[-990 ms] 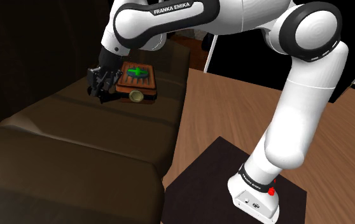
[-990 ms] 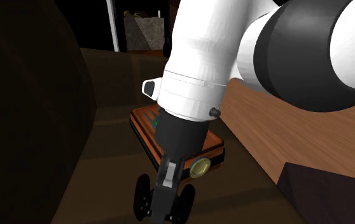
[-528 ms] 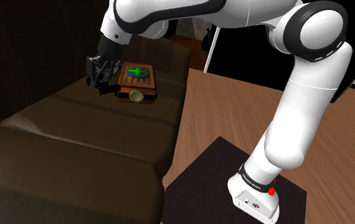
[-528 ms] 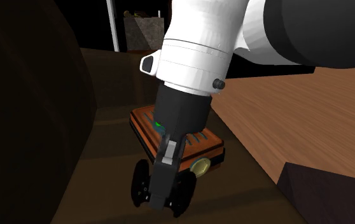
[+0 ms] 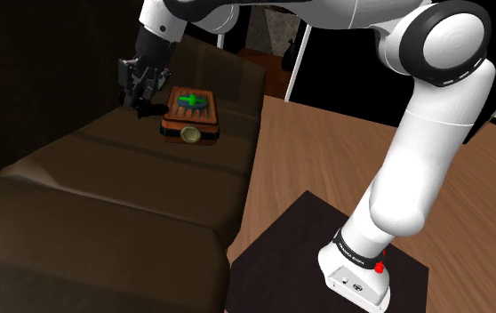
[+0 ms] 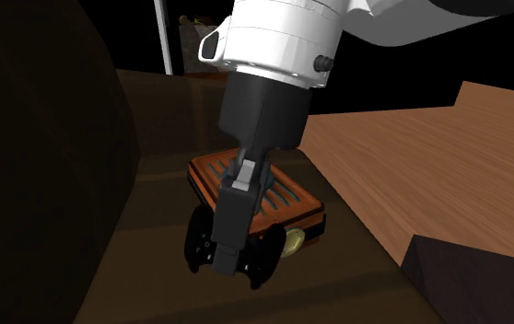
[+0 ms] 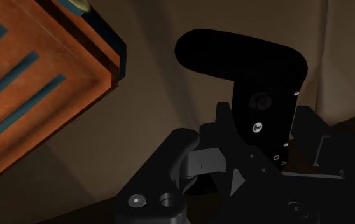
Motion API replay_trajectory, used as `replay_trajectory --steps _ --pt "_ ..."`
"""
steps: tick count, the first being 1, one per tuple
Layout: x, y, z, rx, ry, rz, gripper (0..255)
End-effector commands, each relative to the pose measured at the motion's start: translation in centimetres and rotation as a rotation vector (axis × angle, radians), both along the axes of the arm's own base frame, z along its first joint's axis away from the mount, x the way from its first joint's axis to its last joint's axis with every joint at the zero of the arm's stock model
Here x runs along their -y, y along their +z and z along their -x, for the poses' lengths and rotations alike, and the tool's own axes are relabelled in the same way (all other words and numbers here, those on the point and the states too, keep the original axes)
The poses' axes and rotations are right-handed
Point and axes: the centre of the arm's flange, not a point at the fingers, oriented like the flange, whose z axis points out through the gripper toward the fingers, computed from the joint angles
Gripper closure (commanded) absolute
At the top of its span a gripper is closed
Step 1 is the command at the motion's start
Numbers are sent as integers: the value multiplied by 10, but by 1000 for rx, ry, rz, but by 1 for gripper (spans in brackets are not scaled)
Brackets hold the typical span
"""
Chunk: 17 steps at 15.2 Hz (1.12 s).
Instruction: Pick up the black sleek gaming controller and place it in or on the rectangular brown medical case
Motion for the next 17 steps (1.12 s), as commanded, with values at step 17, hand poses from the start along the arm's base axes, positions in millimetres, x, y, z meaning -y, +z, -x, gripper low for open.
replay_trajectory --steps 17 --pt "161 35 -60 0 0 0 255"
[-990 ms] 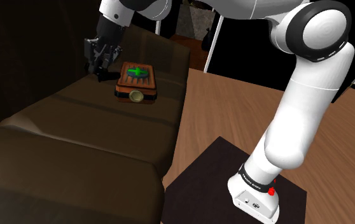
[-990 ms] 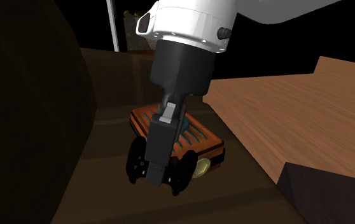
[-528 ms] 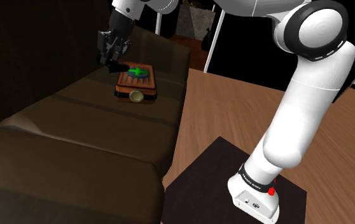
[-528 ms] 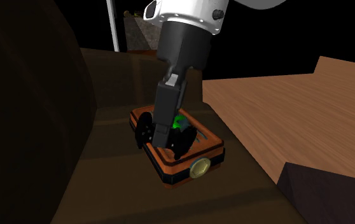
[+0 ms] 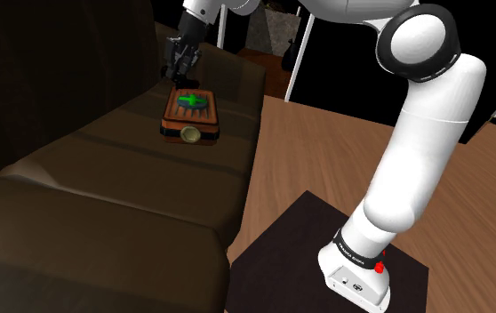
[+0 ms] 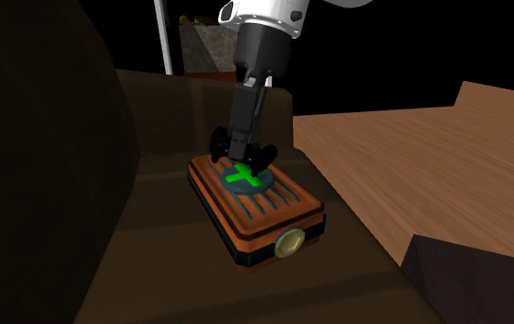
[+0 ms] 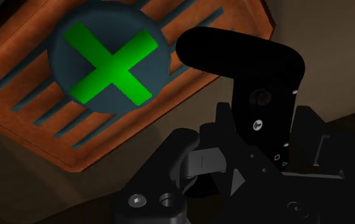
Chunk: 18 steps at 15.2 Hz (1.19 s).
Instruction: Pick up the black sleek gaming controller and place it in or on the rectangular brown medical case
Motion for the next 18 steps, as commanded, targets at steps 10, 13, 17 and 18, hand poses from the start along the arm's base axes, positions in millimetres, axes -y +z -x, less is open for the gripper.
replay_trajectory --steps 10,13,17,18 --pt "80 -19 -28 0 1 0 255" --pt "80 -34 -28 0 1 0 255" --pt "80 -55 -28 0 1 0 255" --pt "80 -61 -28 0 1 0 255"
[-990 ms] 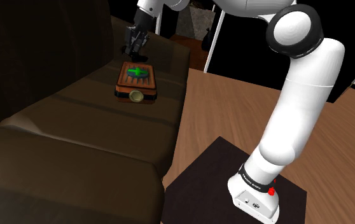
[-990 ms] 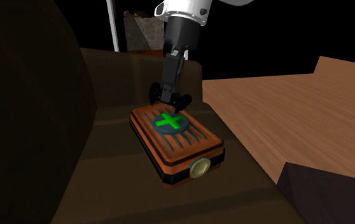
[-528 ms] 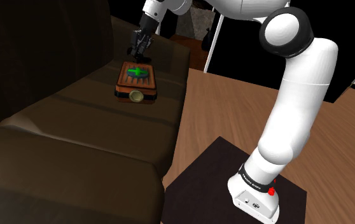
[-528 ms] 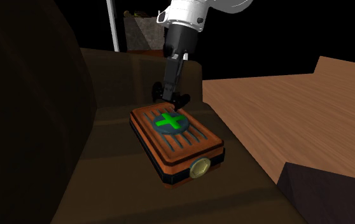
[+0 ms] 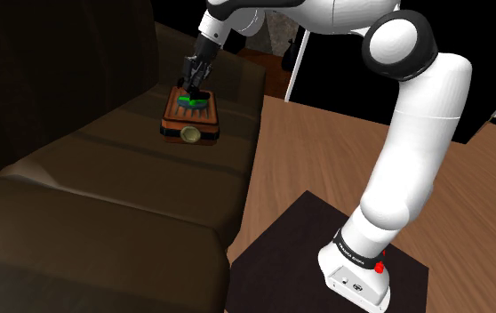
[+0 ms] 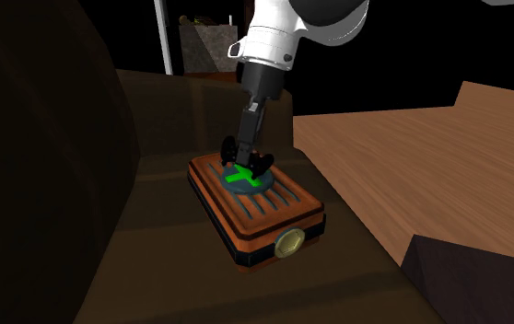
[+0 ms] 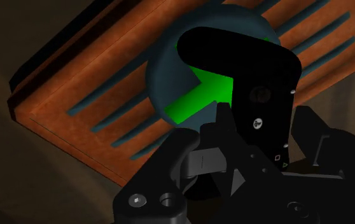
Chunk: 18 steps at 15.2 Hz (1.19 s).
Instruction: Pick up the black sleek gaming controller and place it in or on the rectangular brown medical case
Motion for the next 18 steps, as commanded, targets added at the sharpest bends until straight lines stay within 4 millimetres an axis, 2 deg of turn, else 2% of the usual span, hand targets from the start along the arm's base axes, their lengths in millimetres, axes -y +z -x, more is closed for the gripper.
replay_trajectory --steps 1,3,11,12,17,18 --pt "1 -11 1 1 0 0 255" --pt "1 -25 1 1 0 0 255" --pt "1 -25 1 1 0 0 255" --pt "0 -25 0 1 0 0 0" --pt "1 -25 1 1 0 0 0" --pt "5 -13 2 1 0 0 0"
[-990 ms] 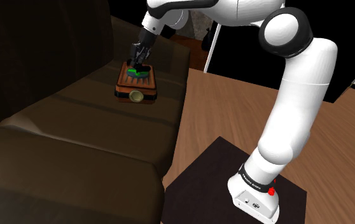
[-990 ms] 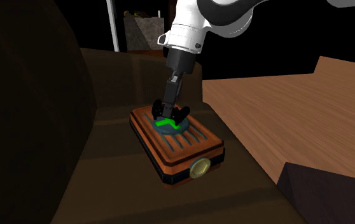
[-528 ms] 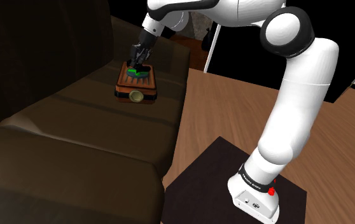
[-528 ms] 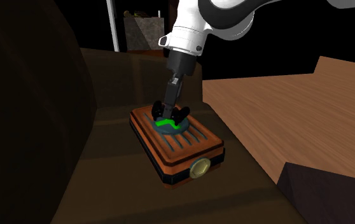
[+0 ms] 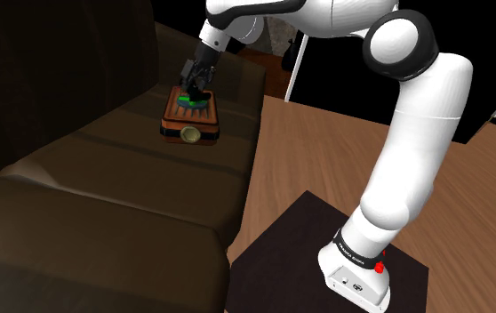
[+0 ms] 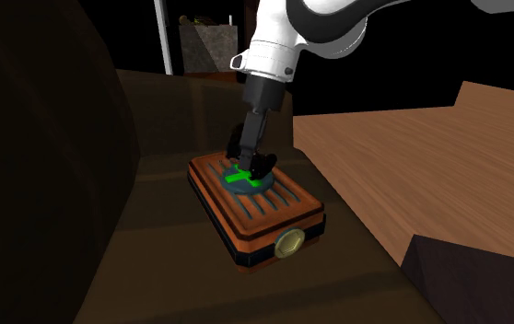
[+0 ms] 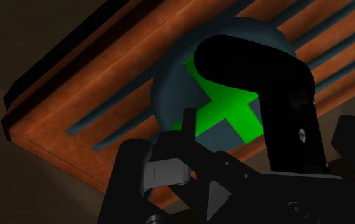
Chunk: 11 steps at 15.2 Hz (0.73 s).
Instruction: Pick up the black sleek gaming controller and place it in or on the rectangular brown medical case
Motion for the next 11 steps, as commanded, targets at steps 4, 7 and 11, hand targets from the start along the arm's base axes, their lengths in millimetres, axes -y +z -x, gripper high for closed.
replay_trajectory --steps 4,7,11 --pt "13 42 5 0 0 0 0" --pt "13 42 5 0 0 0 0" --pt "13 42 5 0 0 0 0"
